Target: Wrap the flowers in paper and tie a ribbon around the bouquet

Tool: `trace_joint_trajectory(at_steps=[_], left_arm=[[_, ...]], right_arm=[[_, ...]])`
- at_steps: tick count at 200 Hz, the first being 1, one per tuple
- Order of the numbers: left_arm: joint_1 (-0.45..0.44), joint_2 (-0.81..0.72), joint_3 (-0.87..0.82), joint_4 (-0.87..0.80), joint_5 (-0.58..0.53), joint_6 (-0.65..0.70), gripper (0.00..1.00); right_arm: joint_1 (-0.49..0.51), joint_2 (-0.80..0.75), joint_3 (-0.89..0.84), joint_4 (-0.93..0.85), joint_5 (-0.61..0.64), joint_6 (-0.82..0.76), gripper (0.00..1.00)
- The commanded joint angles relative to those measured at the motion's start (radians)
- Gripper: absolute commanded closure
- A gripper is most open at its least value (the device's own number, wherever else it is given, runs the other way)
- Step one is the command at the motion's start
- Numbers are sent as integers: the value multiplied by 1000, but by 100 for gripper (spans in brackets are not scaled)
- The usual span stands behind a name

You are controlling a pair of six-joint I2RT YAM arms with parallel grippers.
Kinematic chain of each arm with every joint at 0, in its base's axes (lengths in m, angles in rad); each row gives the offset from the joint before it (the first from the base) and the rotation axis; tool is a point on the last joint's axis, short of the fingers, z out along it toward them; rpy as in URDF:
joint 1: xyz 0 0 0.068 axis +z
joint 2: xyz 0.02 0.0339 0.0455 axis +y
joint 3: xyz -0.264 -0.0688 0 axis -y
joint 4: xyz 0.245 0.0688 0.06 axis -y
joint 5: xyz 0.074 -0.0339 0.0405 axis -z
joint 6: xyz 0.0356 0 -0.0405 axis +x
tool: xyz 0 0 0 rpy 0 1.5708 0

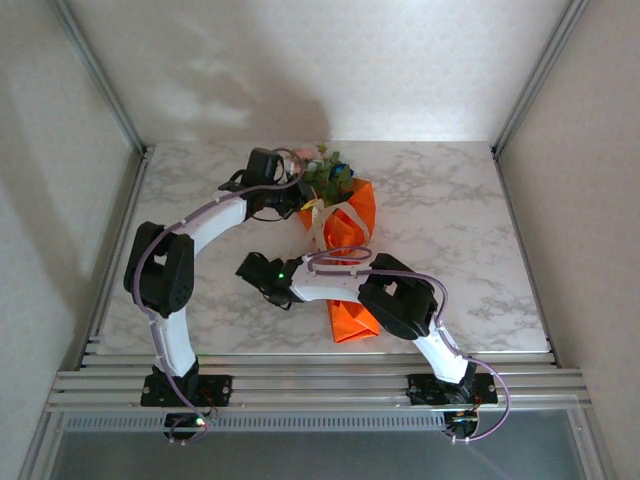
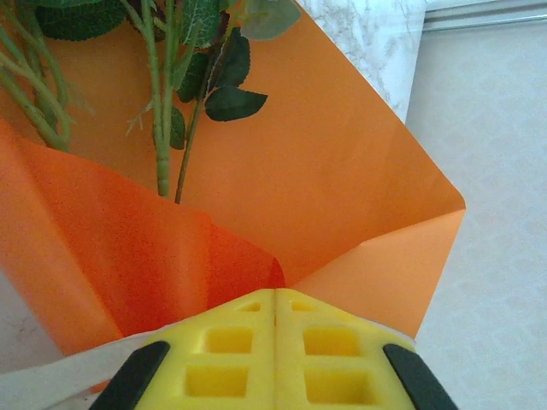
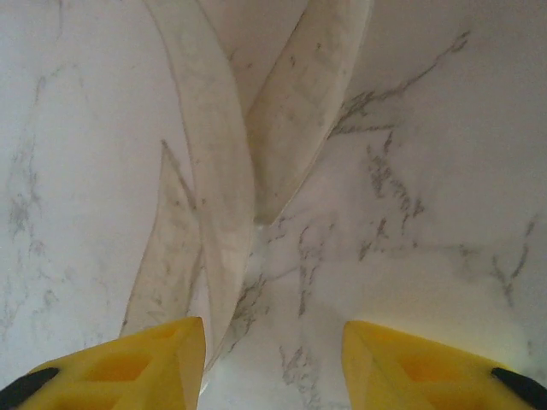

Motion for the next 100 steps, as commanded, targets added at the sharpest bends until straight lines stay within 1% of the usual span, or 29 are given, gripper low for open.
trace_joint_trajectory(at_steps=[1,36,56,71,78,88,100], left_arm=[[9,21,37,-30,26,24,100],[17,20,39,-33,32,20,100],[21,19,44,-34,37,15,100],[23,18,50,-40,39,14,100],[23,19,51,-42,40,14,100],[25,16,52,-44,39,13,100],[26,15,50,-46,37,14,100]], right_arm=[[-21,55,54,-9,12,30,54],[-32,87,96,-28,-11,25,55],[-37,109,116,-63,-35,38,57],[-43,126,125,-77,-50,51,63],[-47,135,128,-83,-57,49,67],[-52,147,147,-119,-81,59,76],[-57,151,151,-136,-89,62,82]])
